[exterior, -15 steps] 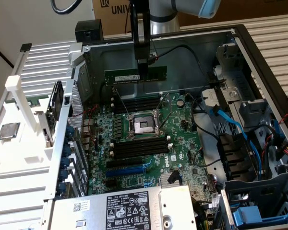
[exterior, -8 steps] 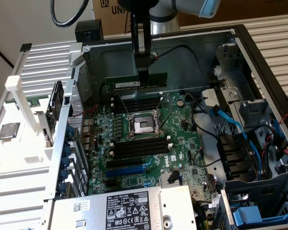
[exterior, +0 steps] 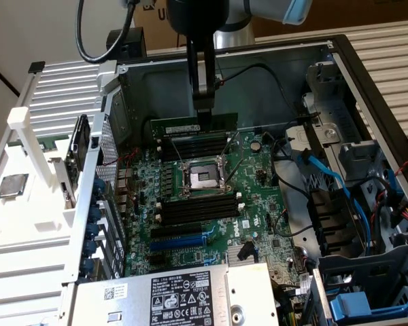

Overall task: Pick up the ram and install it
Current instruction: 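Insert the ram into the slot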

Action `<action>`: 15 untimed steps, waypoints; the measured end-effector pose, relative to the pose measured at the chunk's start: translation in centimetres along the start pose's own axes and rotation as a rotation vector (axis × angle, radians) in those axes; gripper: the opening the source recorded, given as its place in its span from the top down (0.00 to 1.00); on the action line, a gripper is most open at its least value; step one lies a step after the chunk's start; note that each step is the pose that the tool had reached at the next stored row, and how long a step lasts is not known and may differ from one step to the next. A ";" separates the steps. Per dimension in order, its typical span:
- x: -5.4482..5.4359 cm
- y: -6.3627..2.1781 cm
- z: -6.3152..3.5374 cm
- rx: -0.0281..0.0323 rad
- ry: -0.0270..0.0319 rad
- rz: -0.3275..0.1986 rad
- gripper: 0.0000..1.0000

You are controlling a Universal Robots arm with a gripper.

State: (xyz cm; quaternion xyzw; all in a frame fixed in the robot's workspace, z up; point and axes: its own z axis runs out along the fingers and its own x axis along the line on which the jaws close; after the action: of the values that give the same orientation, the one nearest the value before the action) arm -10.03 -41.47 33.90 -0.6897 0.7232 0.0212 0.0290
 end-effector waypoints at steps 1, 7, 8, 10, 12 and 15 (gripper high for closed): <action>0.1 -0.02 0.14 -0.0002 -0.0030 0.000 0.88; 0.8 -0.37 2.34 -0.0009 -0.0215 0.002 0.88; 0.8 -0.41 2.75 -0.0007 -0.0159 0.002 0.88; 0.8 -0.41 2.80 -0.0013 -0.0145 0.002 0.88; 0.8 -0.41 2.87 -0.0011 -0.0149 0.002 0.88; 0.8 -0.40 3.09 -0.0008 -0.0078 0.002 0.88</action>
State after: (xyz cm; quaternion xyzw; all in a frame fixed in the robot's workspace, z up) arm -9.62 -42.05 30.77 -0.6890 0.7237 0.0242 0.0315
